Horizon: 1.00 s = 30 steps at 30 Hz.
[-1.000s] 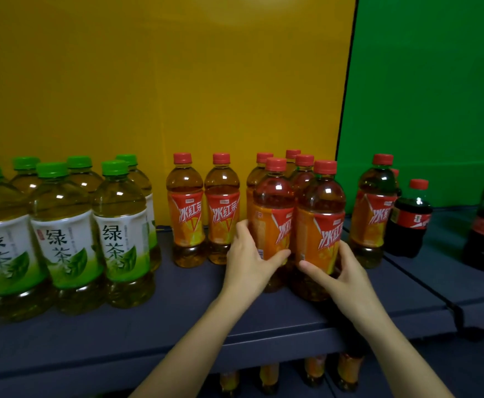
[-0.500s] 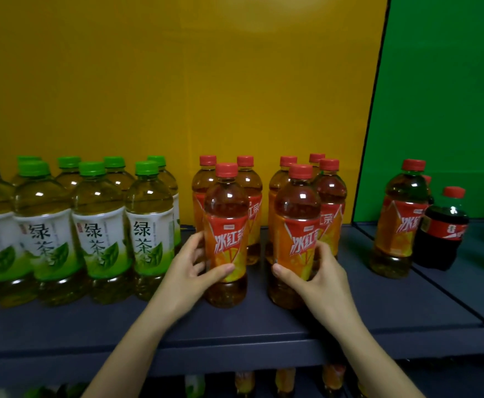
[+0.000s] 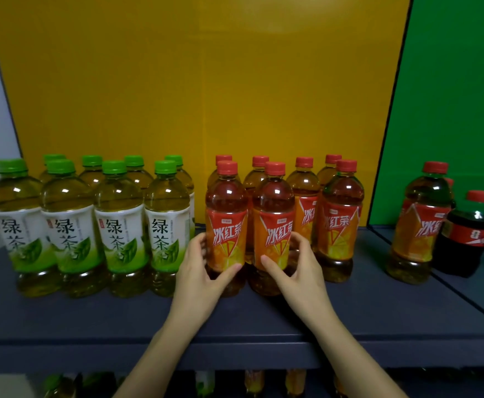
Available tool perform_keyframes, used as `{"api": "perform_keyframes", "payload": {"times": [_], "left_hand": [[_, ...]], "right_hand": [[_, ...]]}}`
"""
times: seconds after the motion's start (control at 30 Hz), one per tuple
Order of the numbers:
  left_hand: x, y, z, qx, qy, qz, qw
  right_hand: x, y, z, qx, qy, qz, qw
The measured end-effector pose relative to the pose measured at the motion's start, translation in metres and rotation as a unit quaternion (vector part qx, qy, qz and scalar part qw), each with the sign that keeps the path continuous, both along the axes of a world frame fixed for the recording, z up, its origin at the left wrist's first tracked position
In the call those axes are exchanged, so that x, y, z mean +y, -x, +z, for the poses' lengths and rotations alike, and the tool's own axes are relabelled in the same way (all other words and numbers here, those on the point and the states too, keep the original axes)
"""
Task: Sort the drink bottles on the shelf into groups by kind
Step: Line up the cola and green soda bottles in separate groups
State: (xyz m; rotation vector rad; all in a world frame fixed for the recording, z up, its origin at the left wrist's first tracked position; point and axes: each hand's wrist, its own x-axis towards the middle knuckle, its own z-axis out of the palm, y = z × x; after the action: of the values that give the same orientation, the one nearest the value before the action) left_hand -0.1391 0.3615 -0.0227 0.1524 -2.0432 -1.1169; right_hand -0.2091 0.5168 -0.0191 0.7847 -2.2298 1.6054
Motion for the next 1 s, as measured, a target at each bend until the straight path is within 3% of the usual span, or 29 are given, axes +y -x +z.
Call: {"api": "perform_keyframes", "payload": {"times": [0.47,0.57,0.7,0.83,1.0], "left_hand": [[-0.004,-0.001,-0.005,-0.021,0.064,0.038,0.997],[0.000,-0.010,-0.006,-0.007,0.099,0.064,0.993],[0.016,-0.028,-0.003,0.081,0.158,0.100,0.979],[0.042,-0.028,0.005,0.136,0.199,0.046,0.969],[0.085,-0.003,0.009,0.085,0.193,-0.025,0.977]], "right_hand": [[-0.009,0.002,-0.001,0.042,-0.030,-0.001,0.999],[-0.001,-0.006,0.003,0.048,0.009,0.001,0.999],[0.030,-0.004,0.000,0.103,0.086,-0.064,0.989],[0.071,0.014,0.003,0.121,0.099,-0.107,0.982],[0.105,0.049,0.011,0.105,0.078,-0.113,0.985]]}}
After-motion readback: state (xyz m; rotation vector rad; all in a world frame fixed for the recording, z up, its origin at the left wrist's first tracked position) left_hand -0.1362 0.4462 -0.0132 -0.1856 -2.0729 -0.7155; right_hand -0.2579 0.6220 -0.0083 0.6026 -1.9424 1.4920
